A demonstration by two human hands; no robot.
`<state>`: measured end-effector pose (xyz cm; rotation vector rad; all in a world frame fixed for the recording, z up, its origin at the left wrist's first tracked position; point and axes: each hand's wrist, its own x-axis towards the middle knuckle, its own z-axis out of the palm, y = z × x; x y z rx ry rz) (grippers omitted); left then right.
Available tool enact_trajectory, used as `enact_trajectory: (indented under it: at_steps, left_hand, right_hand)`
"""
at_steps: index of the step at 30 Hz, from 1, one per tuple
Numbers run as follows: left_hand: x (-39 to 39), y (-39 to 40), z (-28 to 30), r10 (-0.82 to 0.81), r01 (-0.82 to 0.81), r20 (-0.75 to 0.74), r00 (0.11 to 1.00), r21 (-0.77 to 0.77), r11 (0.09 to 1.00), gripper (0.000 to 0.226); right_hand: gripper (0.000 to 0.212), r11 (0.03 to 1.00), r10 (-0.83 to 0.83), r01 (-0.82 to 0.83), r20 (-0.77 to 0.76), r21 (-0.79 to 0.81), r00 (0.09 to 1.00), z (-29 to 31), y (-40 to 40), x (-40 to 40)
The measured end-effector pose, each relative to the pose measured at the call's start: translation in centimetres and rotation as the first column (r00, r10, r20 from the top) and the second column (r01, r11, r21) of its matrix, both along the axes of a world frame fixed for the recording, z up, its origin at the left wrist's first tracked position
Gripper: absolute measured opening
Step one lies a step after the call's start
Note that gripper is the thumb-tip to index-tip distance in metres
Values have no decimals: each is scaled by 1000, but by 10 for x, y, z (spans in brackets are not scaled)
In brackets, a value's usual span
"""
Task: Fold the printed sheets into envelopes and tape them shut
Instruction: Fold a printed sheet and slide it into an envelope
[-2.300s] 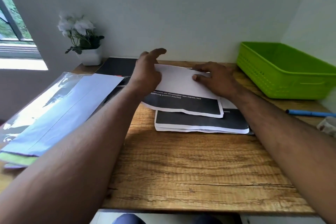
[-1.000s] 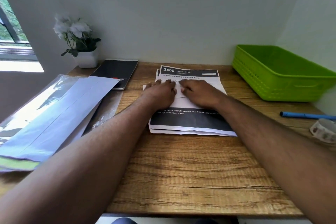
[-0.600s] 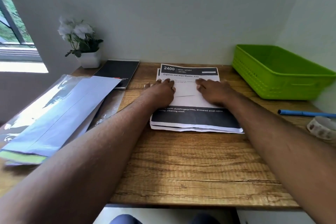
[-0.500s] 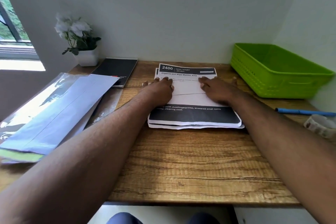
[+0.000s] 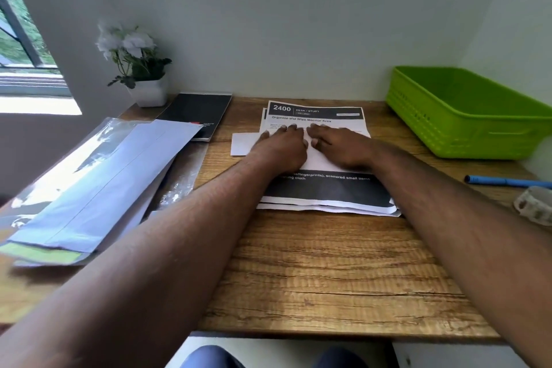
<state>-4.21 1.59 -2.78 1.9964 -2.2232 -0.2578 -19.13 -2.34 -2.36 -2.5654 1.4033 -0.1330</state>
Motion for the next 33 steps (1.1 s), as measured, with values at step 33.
enact_trajectory:
  at_steps: [33]
  left_hand:
    - [170, 71, 50, 569, -565, -91, 817, 68, 822, 106]
  right_hand:
    - [48, 969, 207, -198, 45, -149, 977, 8, 10, 7]
